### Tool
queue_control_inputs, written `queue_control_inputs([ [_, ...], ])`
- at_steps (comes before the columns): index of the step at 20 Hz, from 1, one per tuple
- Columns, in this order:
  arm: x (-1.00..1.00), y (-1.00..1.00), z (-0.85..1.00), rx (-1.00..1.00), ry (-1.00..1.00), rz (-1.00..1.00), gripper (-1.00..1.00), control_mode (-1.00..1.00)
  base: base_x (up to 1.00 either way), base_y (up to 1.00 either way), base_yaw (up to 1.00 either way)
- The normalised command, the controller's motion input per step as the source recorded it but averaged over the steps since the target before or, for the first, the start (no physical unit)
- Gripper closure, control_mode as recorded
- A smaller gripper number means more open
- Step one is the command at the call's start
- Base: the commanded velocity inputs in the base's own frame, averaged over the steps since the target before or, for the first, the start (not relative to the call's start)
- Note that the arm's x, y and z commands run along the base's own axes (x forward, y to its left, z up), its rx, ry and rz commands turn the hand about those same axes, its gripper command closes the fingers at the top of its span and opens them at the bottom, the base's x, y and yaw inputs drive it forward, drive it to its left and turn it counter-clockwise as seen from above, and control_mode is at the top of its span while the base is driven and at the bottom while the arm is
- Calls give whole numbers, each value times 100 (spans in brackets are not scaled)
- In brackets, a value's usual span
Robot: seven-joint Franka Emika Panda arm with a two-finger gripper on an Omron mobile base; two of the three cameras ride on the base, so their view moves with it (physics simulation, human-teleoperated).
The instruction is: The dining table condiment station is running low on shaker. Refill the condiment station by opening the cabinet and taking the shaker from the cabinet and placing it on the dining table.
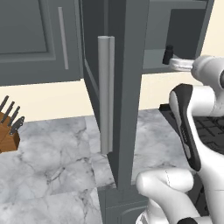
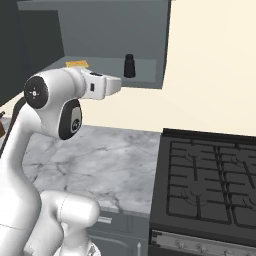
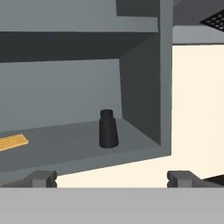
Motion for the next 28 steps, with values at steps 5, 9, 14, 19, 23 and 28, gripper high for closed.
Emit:
queue_control_inputs([
  [5, 33, 0, 0, 0, 0, 0, -100, -100, 0, 0, 0],
  [9, 42, 0, 0, 0, 0, 0, -100, -100, 0, 0, 0],
  [14, 55, 8, 0, -1, 0, -1, -100, -100, 0, 0, 0],
  [19, 45, -1, 0, 0, 0, 0, -100, -100, 0, 0, 0],
  [23, 42, -9, 0, 0, 0, 0, -100, -100, 0, 0, 0],
  [28, 34, -9, -9, -1, 0, 0, -100, -100, 0, 0, 0],
])
